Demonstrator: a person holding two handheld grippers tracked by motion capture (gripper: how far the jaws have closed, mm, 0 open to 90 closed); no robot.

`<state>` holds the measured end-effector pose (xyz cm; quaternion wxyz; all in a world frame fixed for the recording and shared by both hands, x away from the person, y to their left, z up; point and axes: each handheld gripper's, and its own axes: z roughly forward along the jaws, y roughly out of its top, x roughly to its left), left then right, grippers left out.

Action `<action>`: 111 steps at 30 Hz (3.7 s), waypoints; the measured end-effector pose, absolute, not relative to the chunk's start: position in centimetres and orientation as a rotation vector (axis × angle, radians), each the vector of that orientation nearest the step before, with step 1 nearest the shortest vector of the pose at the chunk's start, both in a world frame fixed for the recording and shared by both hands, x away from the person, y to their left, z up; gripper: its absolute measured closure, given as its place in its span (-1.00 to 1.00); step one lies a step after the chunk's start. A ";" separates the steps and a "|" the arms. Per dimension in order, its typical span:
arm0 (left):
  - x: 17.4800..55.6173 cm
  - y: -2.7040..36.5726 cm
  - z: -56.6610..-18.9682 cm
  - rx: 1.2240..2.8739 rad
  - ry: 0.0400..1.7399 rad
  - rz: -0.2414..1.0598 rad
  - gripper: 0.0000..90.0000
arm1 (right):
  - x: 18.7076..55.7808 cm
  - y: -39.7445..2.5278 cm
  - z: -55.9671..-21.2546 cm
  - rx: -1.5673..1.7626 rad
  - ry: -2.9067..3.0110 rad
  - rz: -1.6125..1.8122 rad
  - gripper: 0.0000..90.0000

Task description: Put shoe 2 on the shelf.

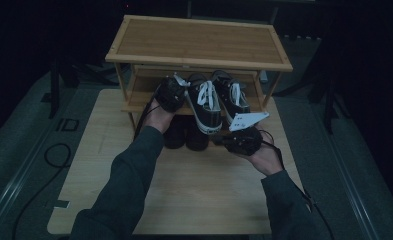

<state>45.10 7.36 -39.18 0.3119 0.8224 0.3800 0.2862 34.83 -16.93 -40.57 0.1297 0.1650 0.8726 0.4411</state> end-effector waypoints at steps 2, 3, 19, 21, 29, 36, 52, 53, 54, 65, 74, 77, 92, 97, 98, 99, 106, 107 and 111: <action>45.0 7.6 -39.2 2.169 1.009 0.741 1.00 | 34.8 -17.0 -40.2 0.478 2.523 1.287 0.99; 45.0 7.7 -39.2 2.171 1.004 0.745 1.00 | 34.8 -17.0 -40.1 0.478 2.519 1.287 0.99; 44.1 9.9 -39.2 2.167 0.934 0.646 1.00 | 35.1 -16.8 -39.8 0.485 2.502 1.296 1.00; 43.9 9.9 -39.2 2.167 0.929 0.642 1.00 | 35.1 -16.8 -39.8 0.486 2.501 1.300 1.00; 43.4 9.4 -39.3 2.197 0.902 0.712 1.00 | 35.0 -15.6 -39.8 0.471 2.501 1.269 1.00; 43.4 9.5 -39.4 2.184 0.905 0.698 1.00 | 35.3 -14.7 -40.0 0.467 2.508 1.301 1.00; 43.5 9.7 -39.4 2.173 0.906 0.680 1.00 | 36.6 -12.8 -40.3 0.493 2.467 1.278 1.00; 43.5 9.7 -39.5 2.171 0.905 0.677 1.00 | 36.8 -12.9 -40.3 0.500 2.465 1.290 1.00; 43.5 9.8 -39.5 2.173 0.904 0.678 1.00 | 36.8 -12.9 -40.3 0.499 2.465 1.299 1.00; 43.4 9.7 -39.5 2.167 0.906 0.681 1.00 | 37.3 -12.2 -39.7 0.513 2.408 1.247 1.00; 43.5 9.7 -39.5 2.165 0.905 0.680 1.00 | 38.3 -11.5 -40.0 0.523 2.413 1.237 1.00; 43.5 9.7 -39.5 2.167 0.905 0.678 1.00 | 38.3 -11.3 -40.0 0.514 2.404 1.229 1.00; 43.4 9.8 -39.6 2.151 0.911 0.673 1.00 | 39.0 -11.2 -40.8 0.573 2.340 1.196 1.00; 43.4 9.8 -39.6 2.155 0.911 0.677 1.00 | 39.1 -10.8 -41.0 0.577 2.332 1.205 1.00; 43.4 9.8 -39.6 2.155 0.911 0.678 1.00 | 39.1 -10.7 -41.0 0.576 2.333 1.200 1.00; 43.4 9.8 -39.6 2.154 0.912 0.677 1.00 | 39.0 -10.5 -41.0 0.574 2.328 1.196 1.00; 43.4 9.8 -39.6 2.152 0.909 0.671 1.00 | 39.2 -10.2 -41.0 0.583 2.329 1.202 1.00; 43.4 9.8 -39.6 2.152 0.909 0.672 1.00 | 39.1 -10.1 -41.0 0.582 2.323 1.199 1.00; 43.4 9.8 -39.6 2.152 0.912 0.675 1.00 | 39.1 -9.9 -41.1 0.585 2.313 1.196 1.00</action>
